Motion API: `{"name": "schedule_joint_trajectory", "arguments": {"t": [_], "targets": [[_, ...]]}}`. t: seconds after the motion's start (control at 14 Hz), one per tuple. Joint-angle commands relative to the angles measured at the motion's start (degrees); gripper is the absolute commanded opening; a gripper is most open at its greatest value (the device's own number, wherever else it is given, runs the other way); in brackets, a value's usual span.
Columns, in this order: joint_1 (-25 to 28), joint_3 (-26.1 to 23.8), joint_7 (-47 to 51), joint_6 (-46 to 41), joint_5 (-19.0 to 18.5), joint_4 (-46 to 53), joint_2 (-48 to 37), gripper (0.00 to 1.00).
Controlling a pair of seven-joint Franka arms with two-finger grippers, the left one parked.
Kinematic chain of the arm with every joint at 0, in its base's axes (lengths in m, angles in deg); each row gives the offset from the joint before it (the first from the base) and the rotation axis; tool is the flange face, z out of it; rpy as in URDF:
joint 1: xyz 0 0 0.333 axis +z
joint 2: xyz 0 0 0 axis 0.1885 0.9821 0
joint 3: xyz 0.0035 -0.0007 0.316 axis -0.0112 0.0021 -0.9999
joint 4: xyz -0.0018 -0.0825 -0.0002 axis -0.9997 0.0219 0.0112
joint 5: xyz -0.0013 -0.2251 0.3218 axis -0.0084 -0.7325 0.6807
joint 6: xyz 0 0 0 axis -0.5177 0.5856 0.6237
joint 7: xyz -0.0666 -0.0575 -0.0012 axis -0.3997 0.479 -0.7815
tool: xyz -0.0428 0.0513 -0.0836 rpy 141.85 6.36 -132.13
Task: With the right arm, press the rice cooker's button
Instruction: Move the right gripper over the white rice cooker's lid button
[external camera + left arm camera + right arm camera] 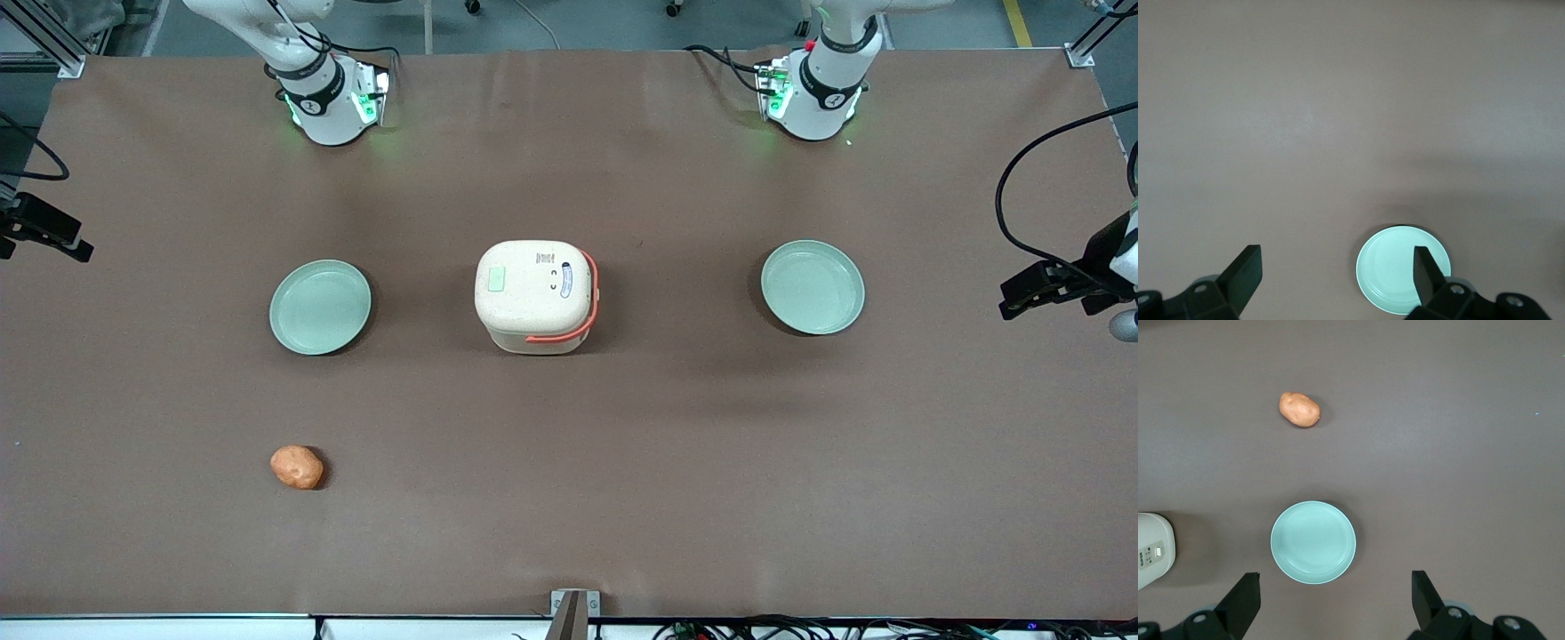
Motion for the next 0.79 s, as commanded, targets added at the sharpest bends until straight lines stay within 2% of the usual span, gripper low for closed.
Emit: {"name": "schedule_joint_trajectory", "arguments": {"t": [0.0, 0.14, 0.21, 0.29, 0.36, 0.43, 0.57, 0.71], "targets": [[-1.2, -0.9, -0.6, 0.4, -0.4, -2.3, -2.1, 1.00], [-1.2, -0.8, -0.6, 0.5, -0.4, -2.4, -1.9, 1.00], [-1.2, -0.9, -0.6, 0.4, -0.4, -2.4, -1.8, 0.93], [-1.0, -0.9, -0.4, 0.4, -0.4, -2.4, -1.7, 0.75], [-0.9, -0.9, 0.0, 0.3, -0.4, -2.8, -1.6, 0.49], [-0.8, -1.0, 0.0, 0.4, 0.1, -3.5, -1.5, 0.29], [1.3, -1.1, 0.1, 0.8, 2.0, -5.7, -1.3, 0.09], [4.9, -1.1, 0.2, 0.7, 2.8, -6.0, -0.9, 0.05]]}}
